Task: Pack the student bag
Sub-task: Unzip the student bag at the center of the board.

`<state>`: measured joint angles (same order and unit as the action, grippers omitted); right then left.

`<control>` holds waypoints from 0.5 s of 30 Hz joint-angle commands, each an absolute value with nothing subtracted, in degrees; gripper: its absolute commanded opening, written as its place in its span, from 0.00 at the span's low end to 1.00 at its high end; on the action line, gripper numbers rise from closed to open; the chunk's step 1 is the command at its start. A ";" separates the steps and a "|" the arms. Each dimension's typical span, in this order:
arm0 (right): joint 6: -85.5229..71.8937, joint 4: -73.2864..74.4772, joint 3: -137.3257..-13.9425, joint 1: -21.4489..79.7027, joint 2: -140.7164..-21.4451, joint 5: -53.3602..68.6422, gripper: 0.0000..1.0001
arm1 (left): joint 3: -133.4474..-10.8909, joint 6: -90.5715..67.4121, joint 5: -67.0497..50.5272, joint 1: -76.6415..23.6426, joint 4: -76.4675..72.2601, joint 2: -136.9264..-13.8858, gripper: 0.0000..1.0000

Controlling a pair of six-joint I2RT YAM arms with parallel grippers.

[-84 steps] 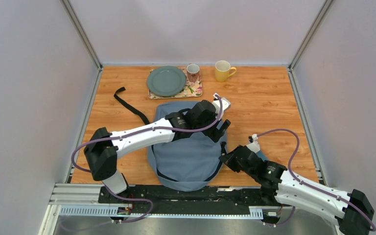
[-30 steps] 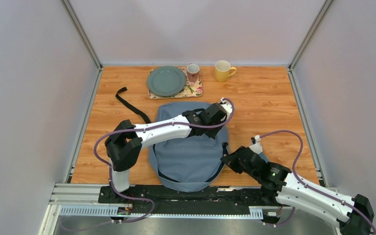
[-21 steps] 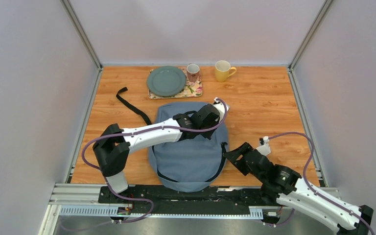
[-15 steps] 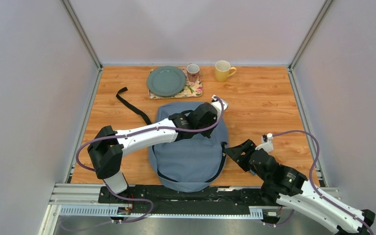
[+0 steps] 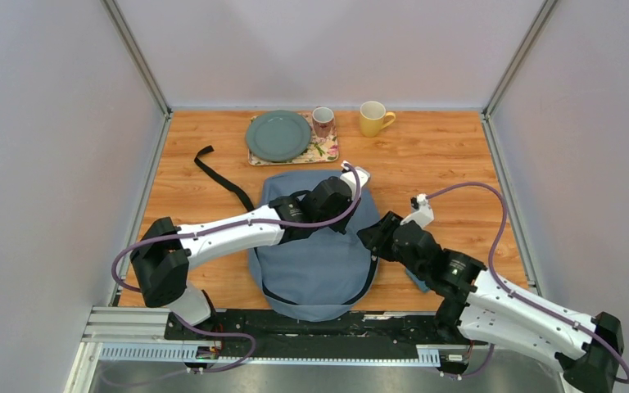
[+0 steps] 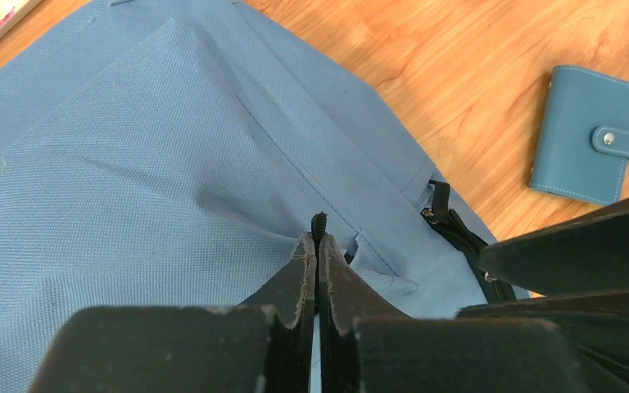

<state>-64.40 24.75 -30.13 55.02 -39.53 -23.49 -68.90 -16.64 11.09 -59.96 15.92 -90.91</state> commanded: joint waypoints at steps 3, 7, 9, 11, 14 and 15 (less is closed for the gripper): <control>-59.42 16.71 -34.54 52.13 -46.83 -20.31 0.48 | -66.88 -19.16 12.39 -59.94 11.51 -86.66 0.00; -58.71 15.73 -35.42 50.98 -50.71 -17.76 0.48 | -66.80 -19.16 12.92 -59.94 11.51 -86.31 0.00; -58.27 15.04 -35.33 50.71 -52.11 -17.67 0.48 | -66.36 -19.07 13.01 -59.94 11.08 -85.87 0.00; -57.84 13.98 -35.07 50.10 -52.99 -16.36 0.47 | -66.27 -18.98 13.01 -59.94 10.99 -85.78 0.00; -57.04 12.13 -34.89 49.13 -54.22 -14.60 0.45 | -66.27 -18.90 12.75 -59.77 10.99 -85.78 0.00; -56.52 11.61 -34.98 48.61 -54.40 -14.24 0.44 | -66.27 -18.90 12.74 -59.77 11.16 -85.78 0.00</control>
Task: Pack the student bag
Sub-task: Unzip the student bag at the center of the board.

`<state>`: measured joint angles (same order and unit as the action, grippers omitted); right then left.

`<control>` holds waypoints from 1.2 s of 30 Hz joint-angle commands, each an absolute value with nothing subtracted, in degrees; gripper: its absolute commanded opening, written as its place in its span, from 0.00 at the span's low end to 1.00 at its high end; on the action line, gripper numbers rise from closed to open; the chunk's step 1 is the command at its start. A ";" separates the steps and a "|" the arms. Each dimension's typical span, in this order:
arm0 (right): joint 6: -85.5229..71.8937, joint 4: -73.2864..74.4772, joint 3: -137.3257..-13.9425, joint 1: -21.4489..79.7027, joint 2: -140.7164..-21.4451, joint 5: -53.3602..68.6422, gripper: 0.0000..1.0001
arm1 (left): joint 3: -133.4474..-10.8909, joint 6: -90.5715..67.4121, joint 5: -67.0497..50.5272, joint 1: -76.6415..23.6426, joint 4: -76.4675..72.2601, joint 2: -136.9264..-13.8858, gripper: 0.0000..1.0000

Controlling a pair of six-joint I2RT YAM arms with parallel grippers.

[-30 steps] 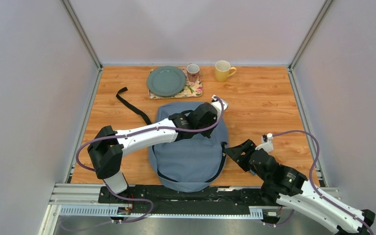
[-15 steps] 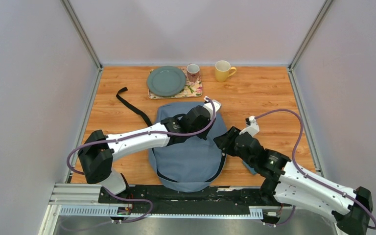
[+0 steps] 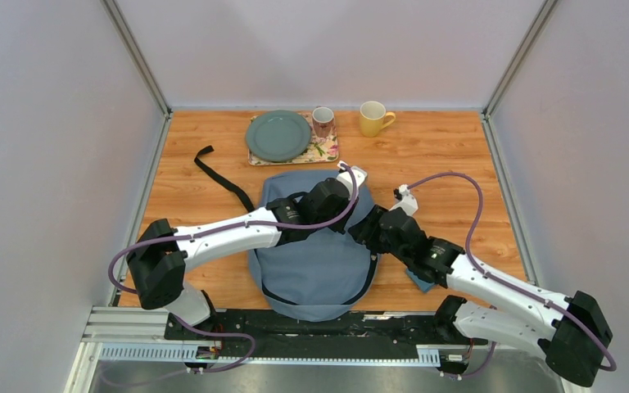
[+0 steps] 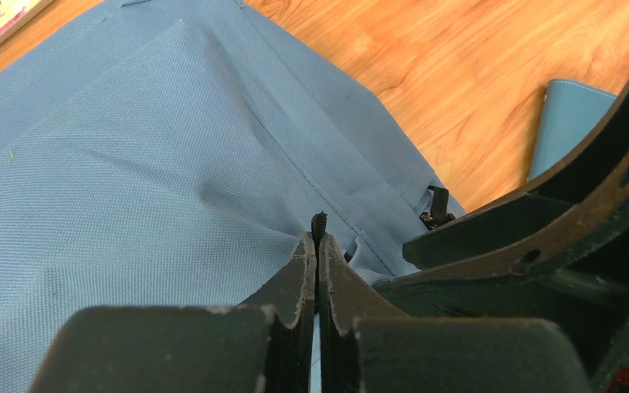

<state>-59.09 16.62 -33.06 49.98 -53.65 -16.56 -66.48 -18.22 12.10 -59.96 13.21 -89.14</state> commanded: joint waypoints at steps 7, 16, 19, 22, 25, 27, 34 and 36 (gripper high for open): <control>-54.15 9.23 -34.45 46.58 -56.07 -9.32 0.38 | -66.53 -18.90 11.17 -59.15 11.34 -86.13 0.00; -56.24 10.28 -32.70 44.65 -57.22 -9.31 0.00 | -62.59 -20.04 9.84 -57.31 10.64 -84.47 0.00; -57.39 12.21 -31.99 42.72 -56.52 -10.20 0.00 | -58.03 -19.08 11.24 -55.90 10.20 -80.96 0.00; -57.39 13.18 -31.38 40.70 -55.81 -9.93 0.00 | -53.11 -16.27 13.44 -52.83 10.81 -75.51 0.00; -57.13 13.62 -30.76 39.29 -55.28 -9.32 0.00 | -47.49 -14.33 15.54 -48.01 12.56 -67.27 0.00; -57.13 13.54 -30.67 38.85 -55.37 -8.88 0.00 | -44.40 -13.80 15.91 -44.93 13.09 -63.65 0.00; -56.95 12.31 -31.90 38.76 -57.92 -7.47 0.00 | -36.05 -14.15 15.65 -36.48 17.14 -52.39 0.00; -56.95 11.43 -32.08 38.67 -58.97 -6.42 0.00 | -34.99 -15.46 15.30 -36.47 18.19 -51.42 0.00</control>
